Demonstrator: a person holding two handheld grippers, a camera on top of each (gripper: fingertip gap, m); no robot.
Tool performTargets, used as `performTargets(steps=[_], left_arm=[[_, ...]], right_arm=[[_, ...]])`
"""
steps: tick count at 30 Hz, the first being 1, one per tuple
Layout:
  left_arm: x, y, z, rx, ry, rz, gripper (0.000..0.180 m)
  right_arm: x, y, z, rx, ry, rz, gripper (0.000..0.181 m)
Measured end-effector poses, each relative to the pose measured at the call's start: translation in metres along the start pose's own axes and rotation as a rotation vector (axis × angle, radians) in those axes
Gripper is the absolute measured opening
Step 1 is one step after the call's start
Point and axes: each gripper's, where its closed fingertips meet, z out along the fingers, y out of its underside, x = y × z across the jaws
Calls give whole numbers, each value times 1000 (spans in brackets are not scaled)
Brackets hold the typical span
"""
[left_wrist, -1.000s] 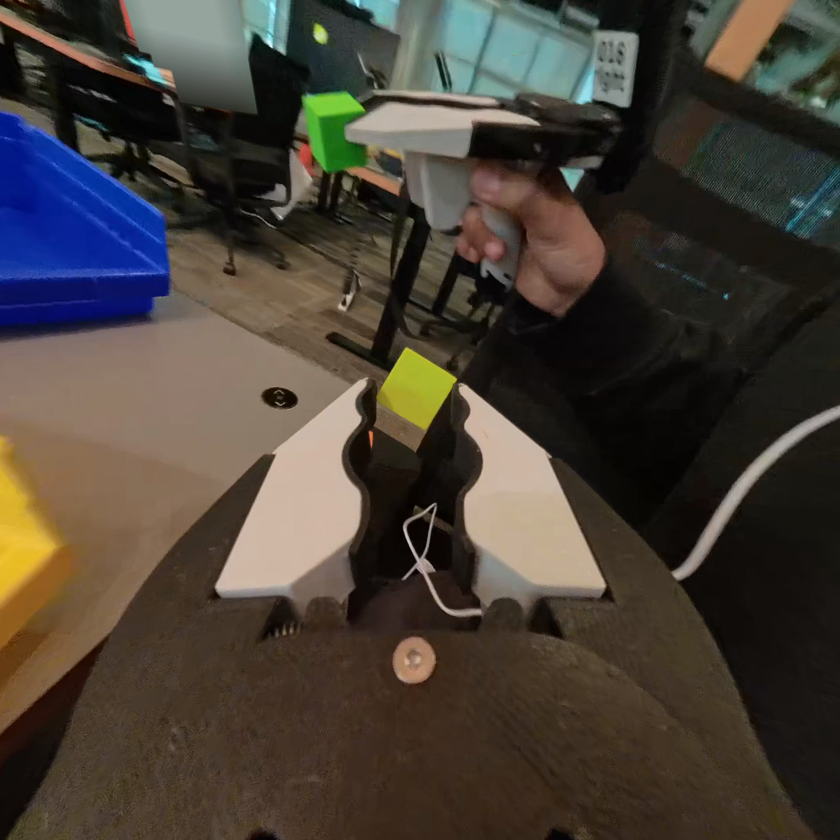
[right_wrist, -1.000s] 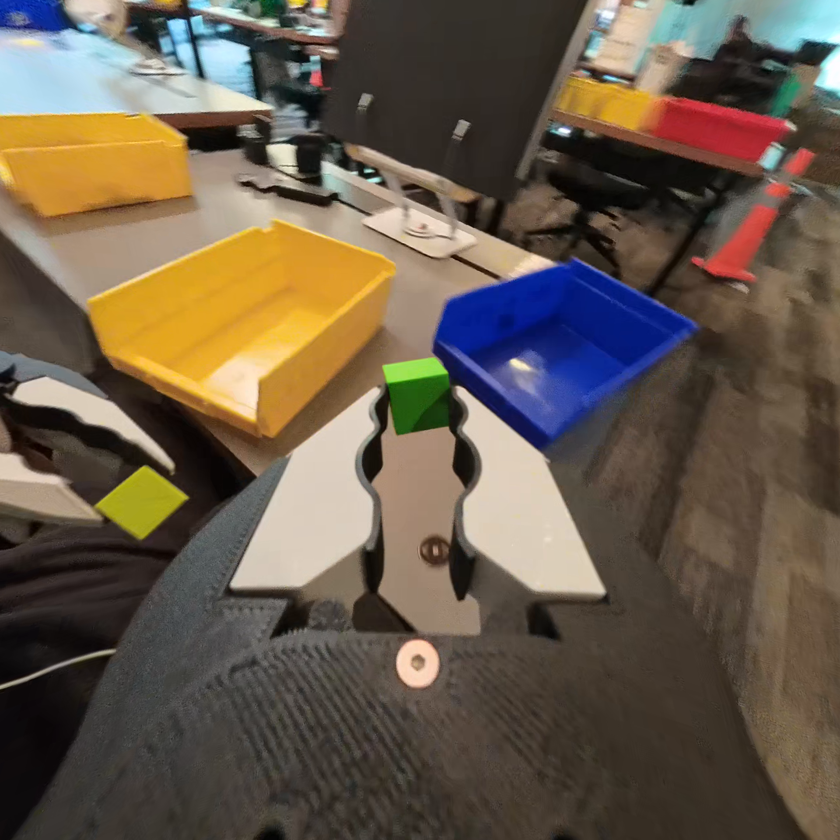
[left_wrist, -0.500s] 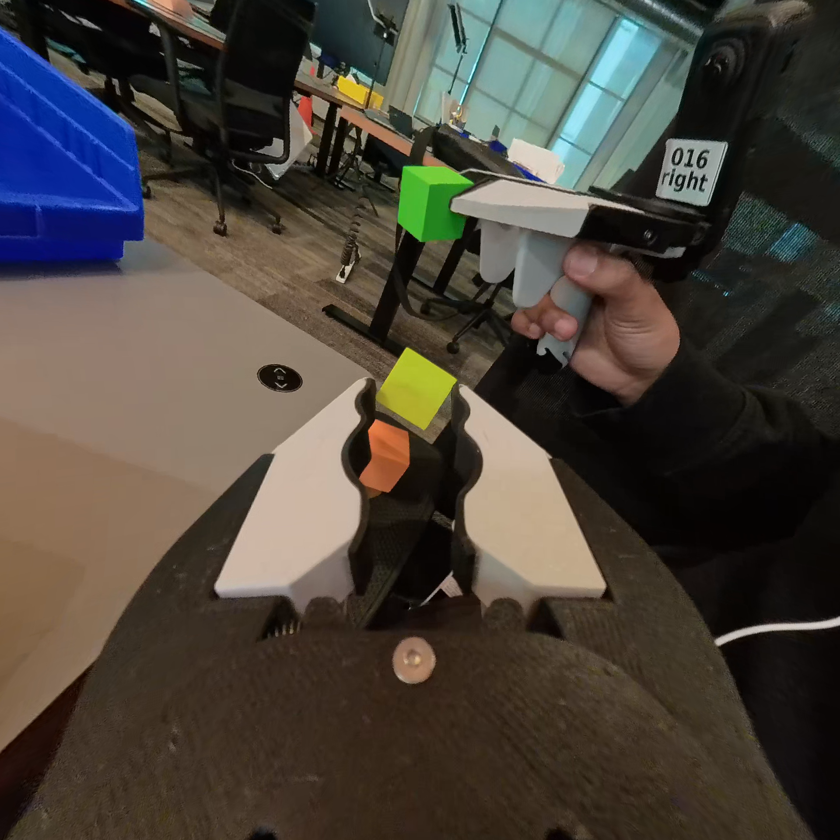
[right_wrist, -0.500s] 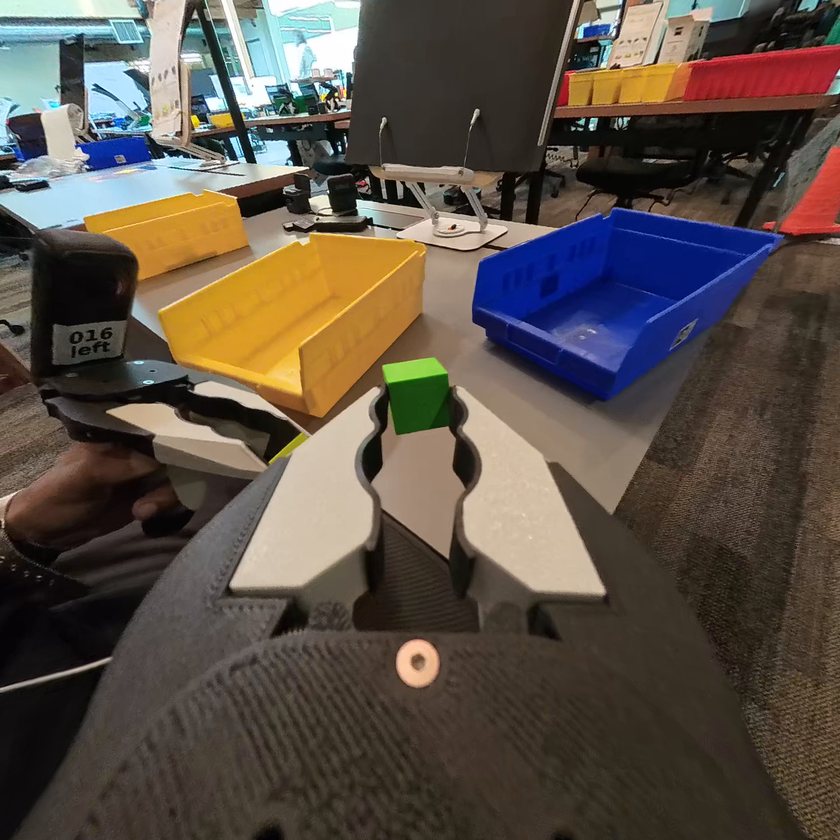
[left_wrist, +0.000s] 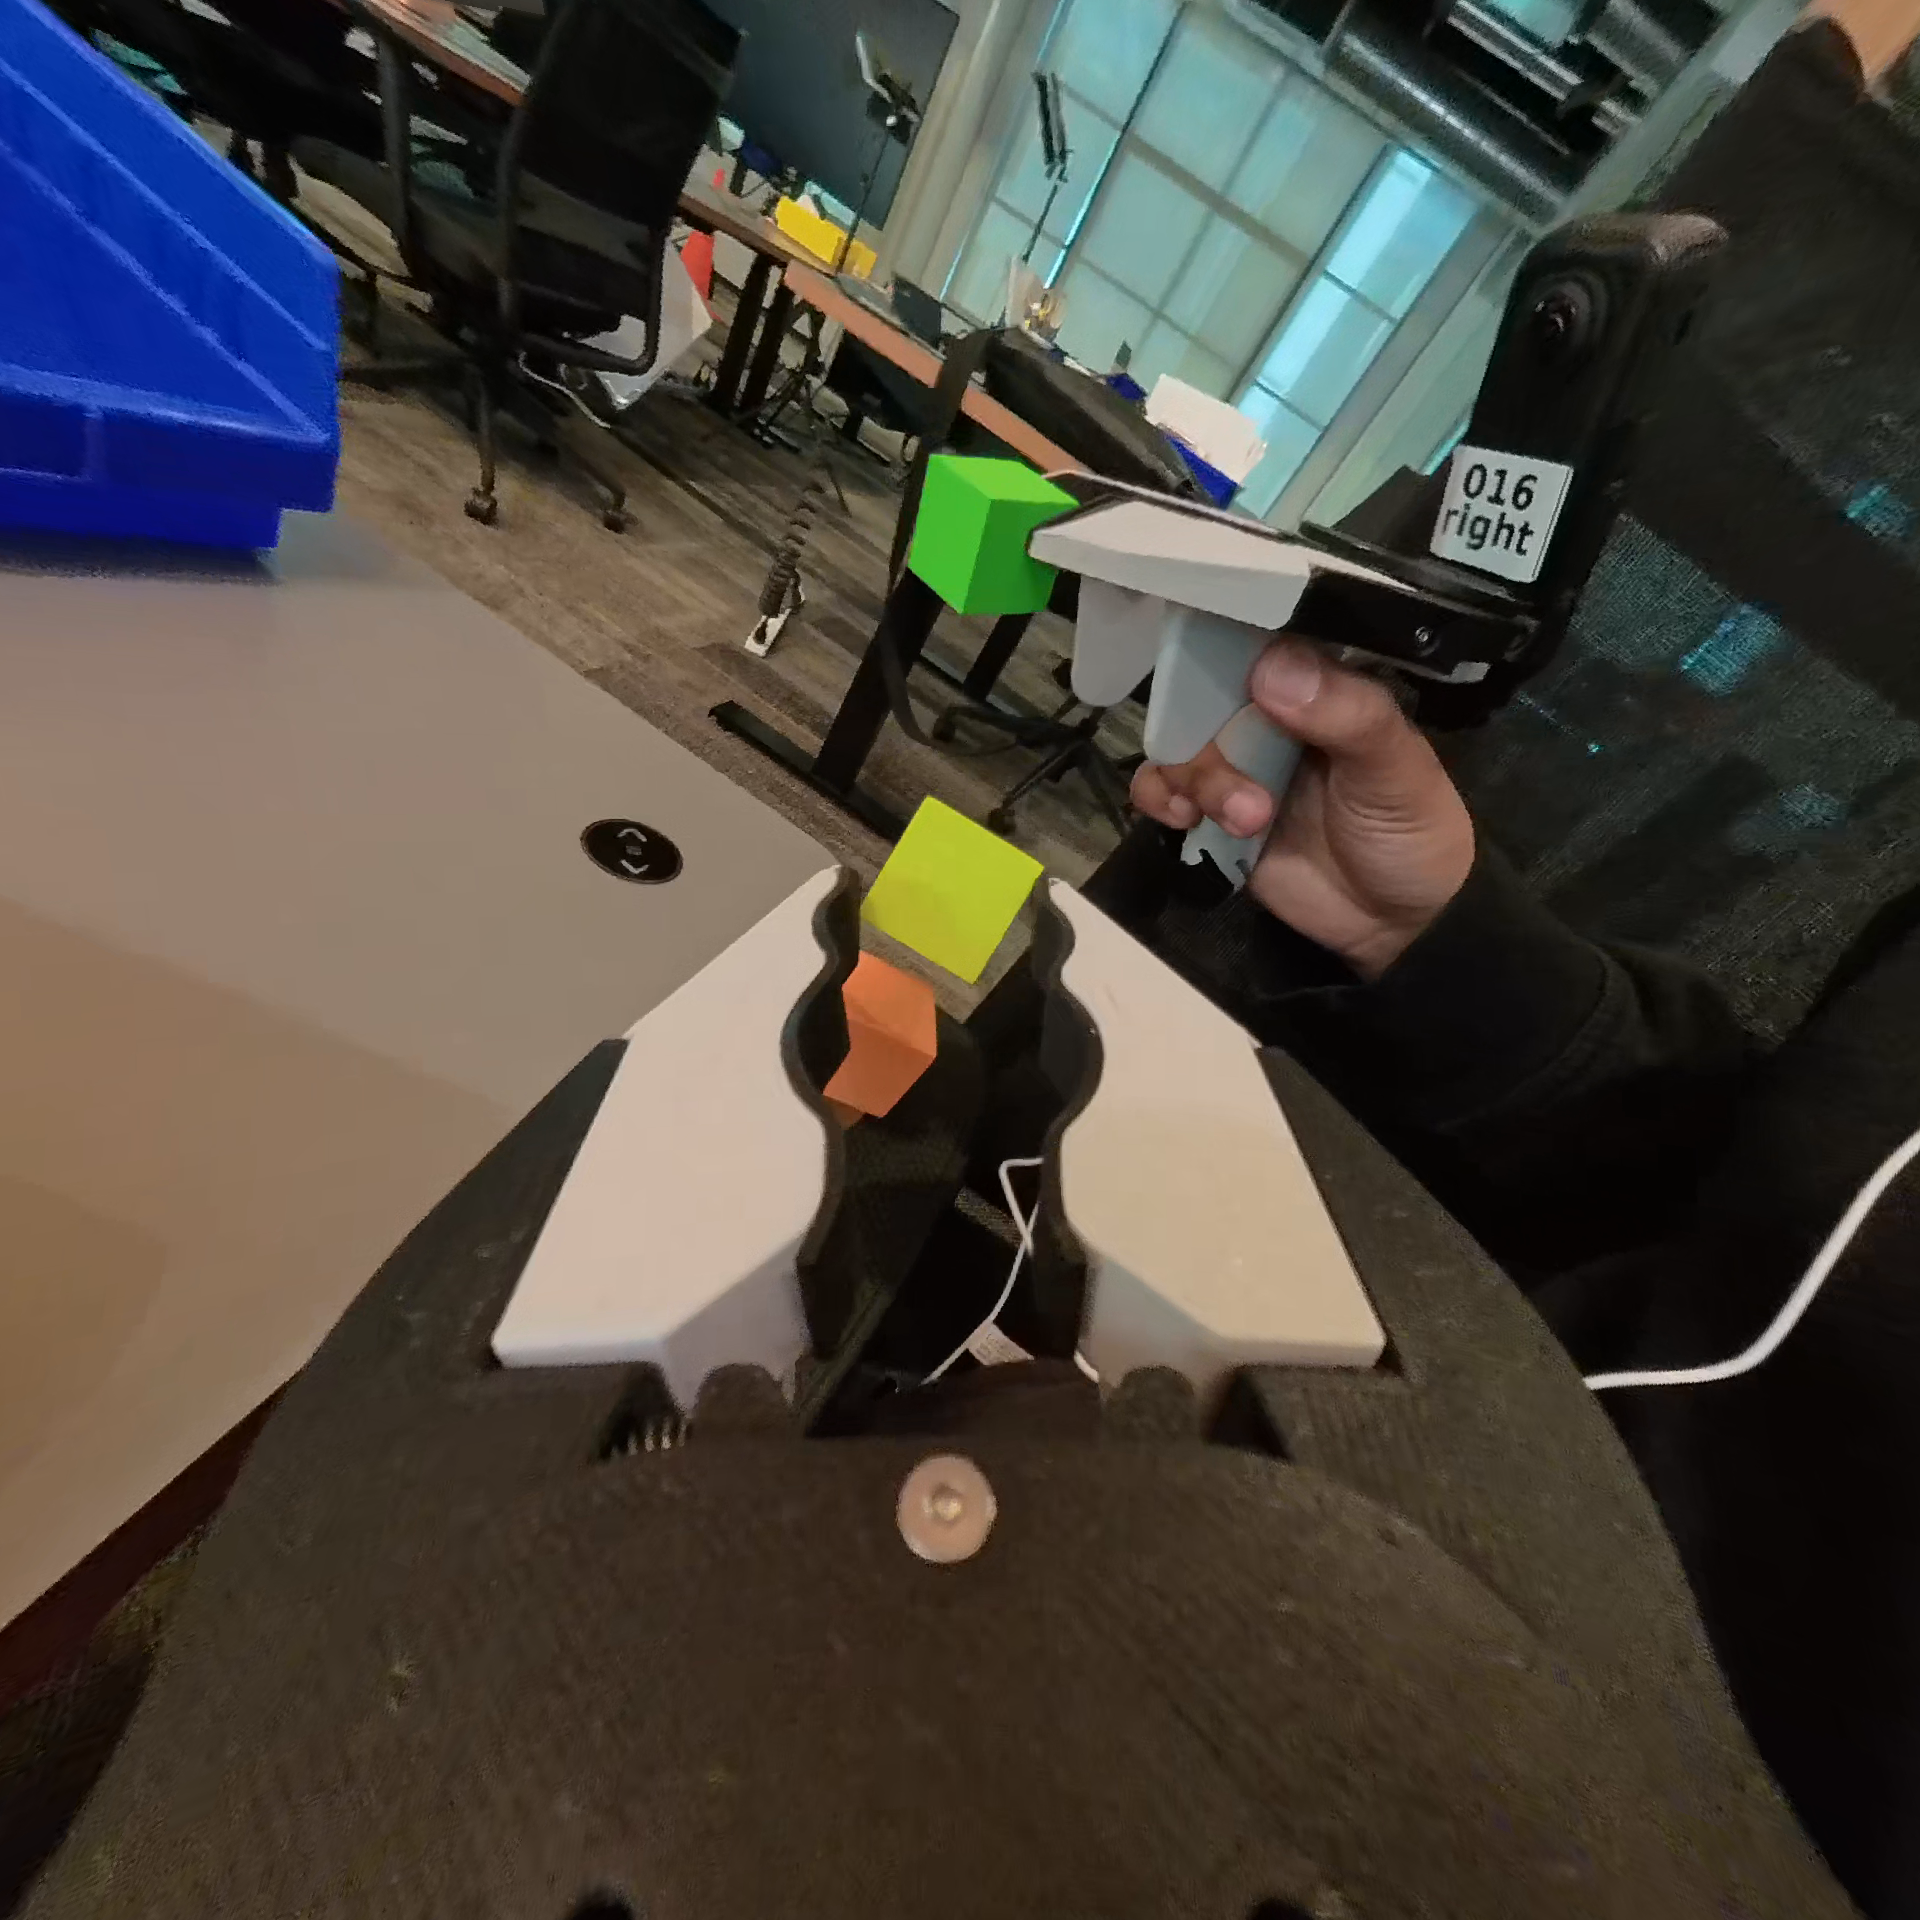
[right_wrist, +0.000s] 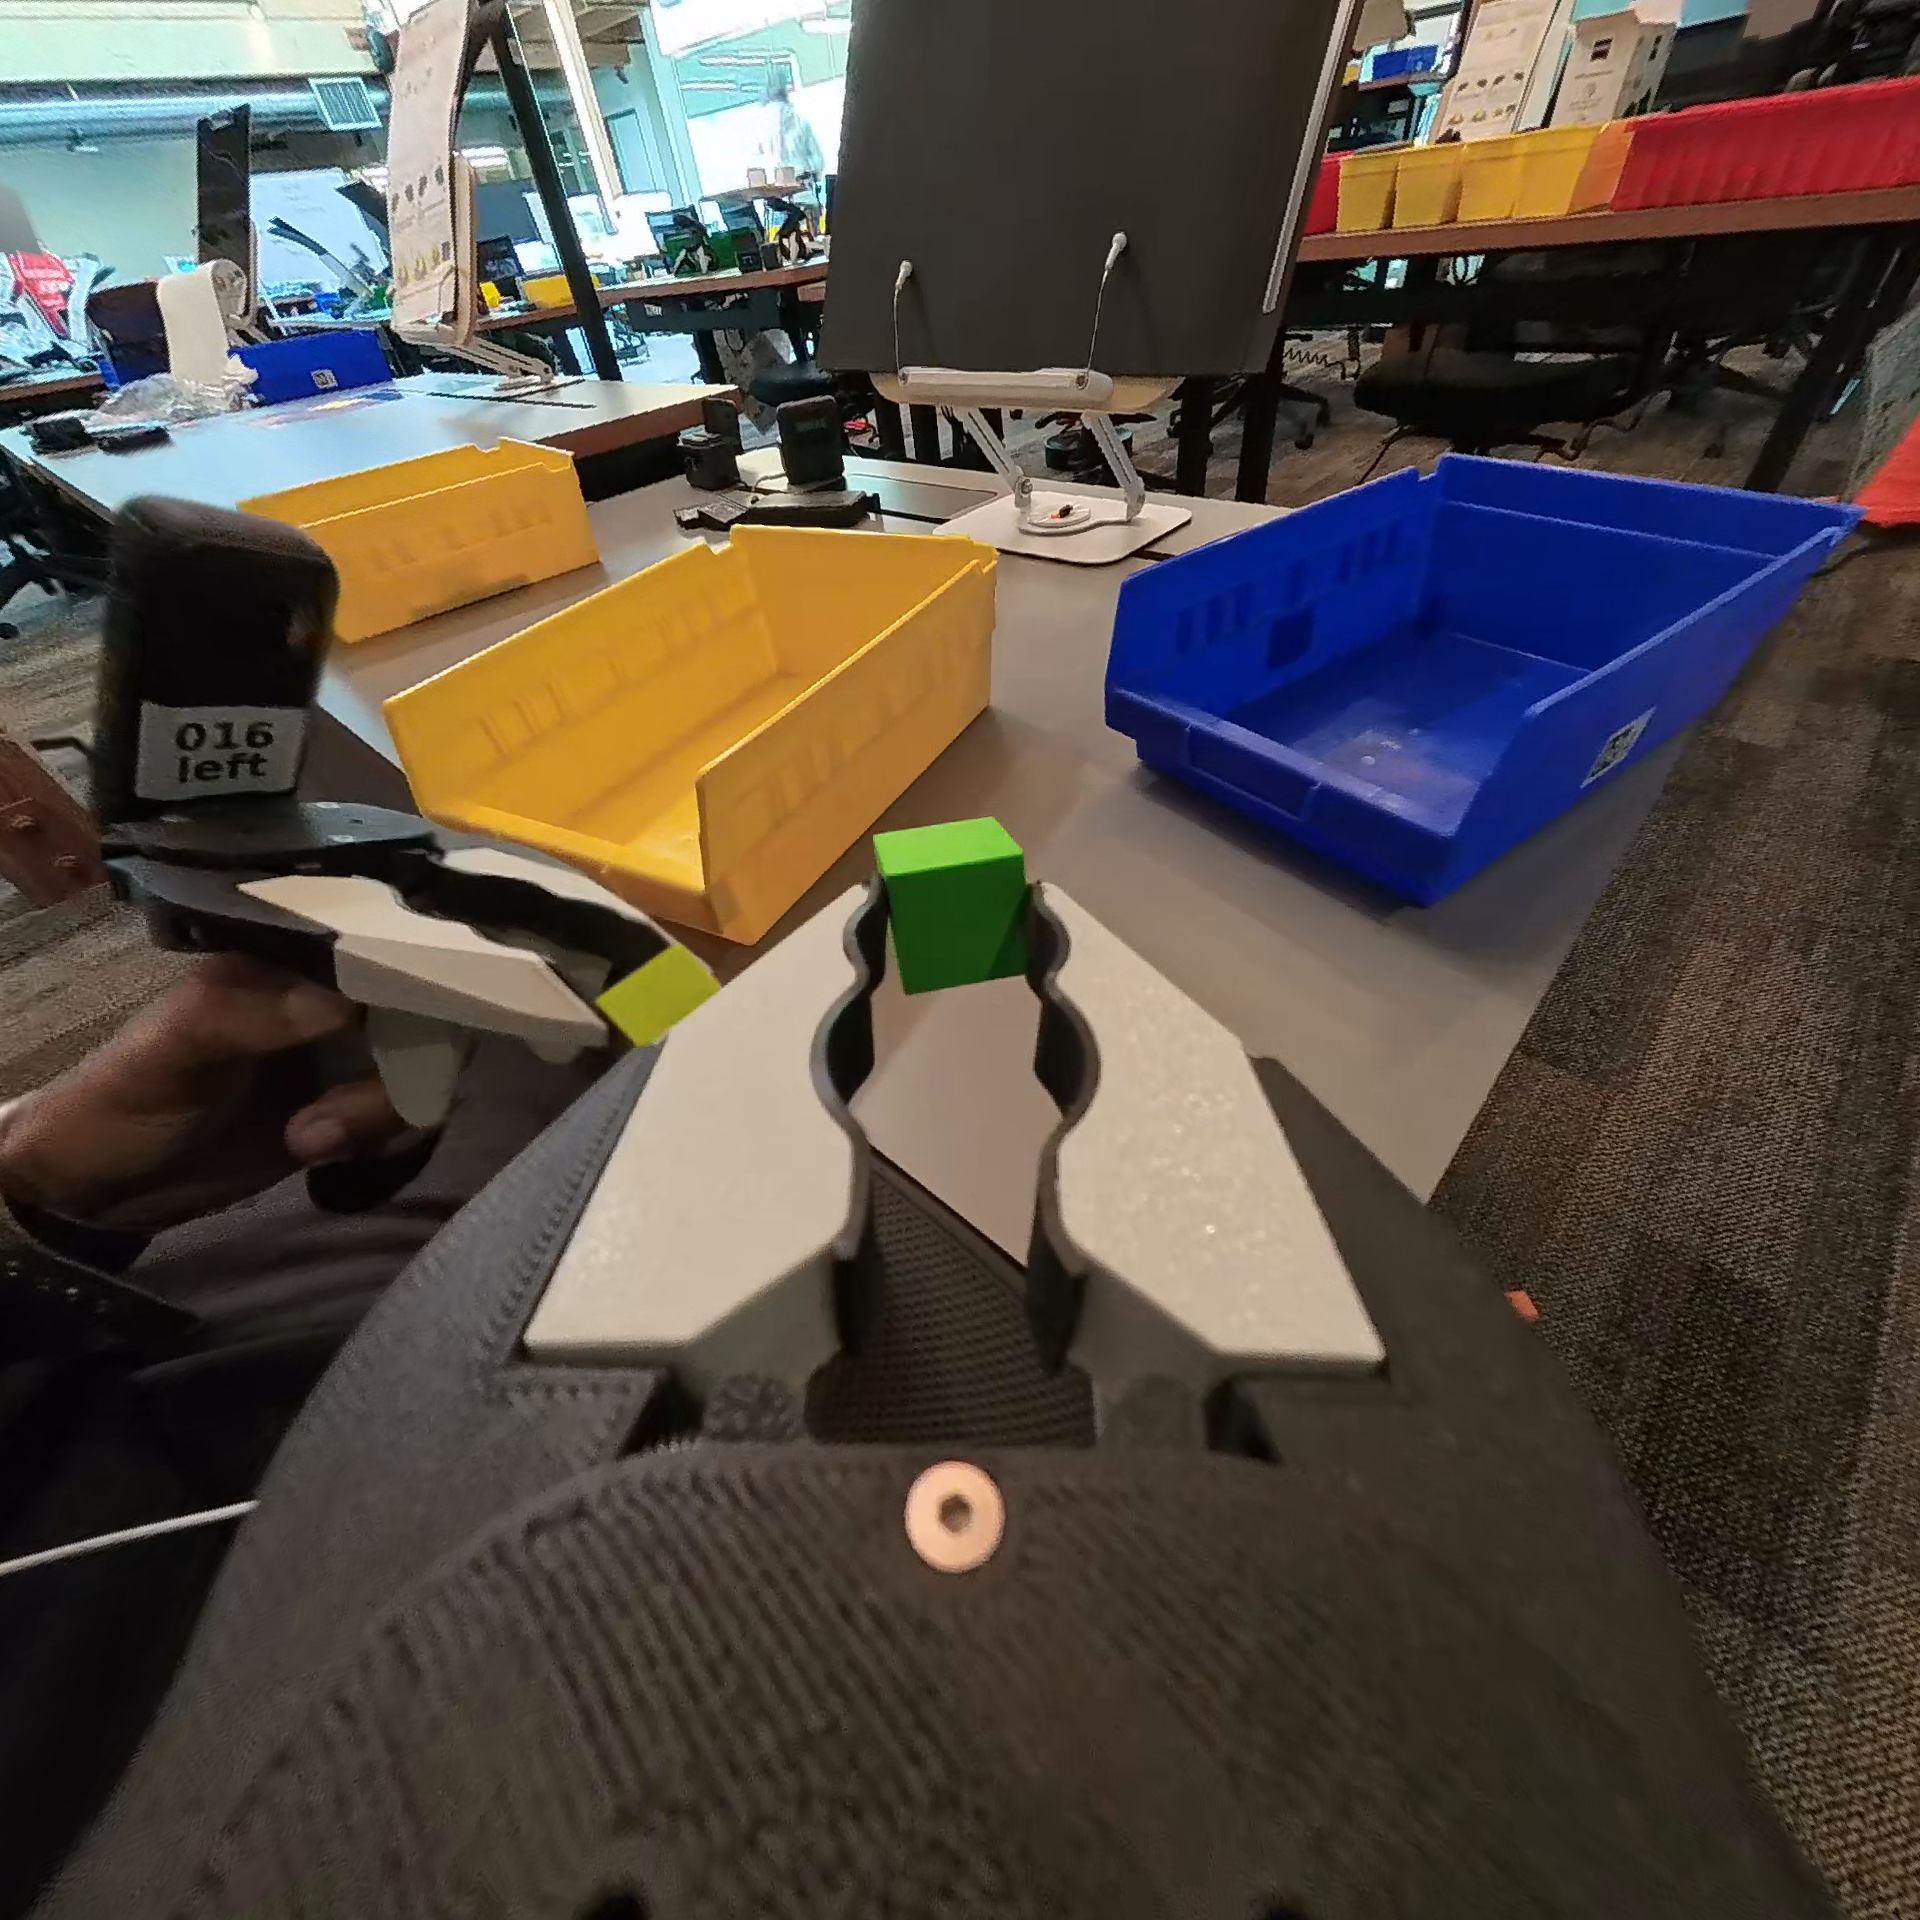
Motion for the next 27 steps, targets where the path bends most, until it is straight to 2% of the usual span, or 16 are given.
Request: performTargets(steps=[3, 8, 13, 20, 27], left_arm=[[-2, -5, -10, -43, -75, 25, 29], [-2, 0, -14, -225, -220, 194, 29], [3, 8, -5, -408, -251, 292, 30], [0, 15, 8, -592, -300, 401, 30], [-9, 25, 13, -694, -341, 453, 31]], right_arm=[[1, 0, 0, -1, 2, -2, 25], [0, 2, 2, -1, -10, 8, 25], [1, 2, 1, -7, 1, -9, 25], [3, 4, 0, -17, 18, -32, 25], [5, 3, -1, -11, 22, -27, 25]])
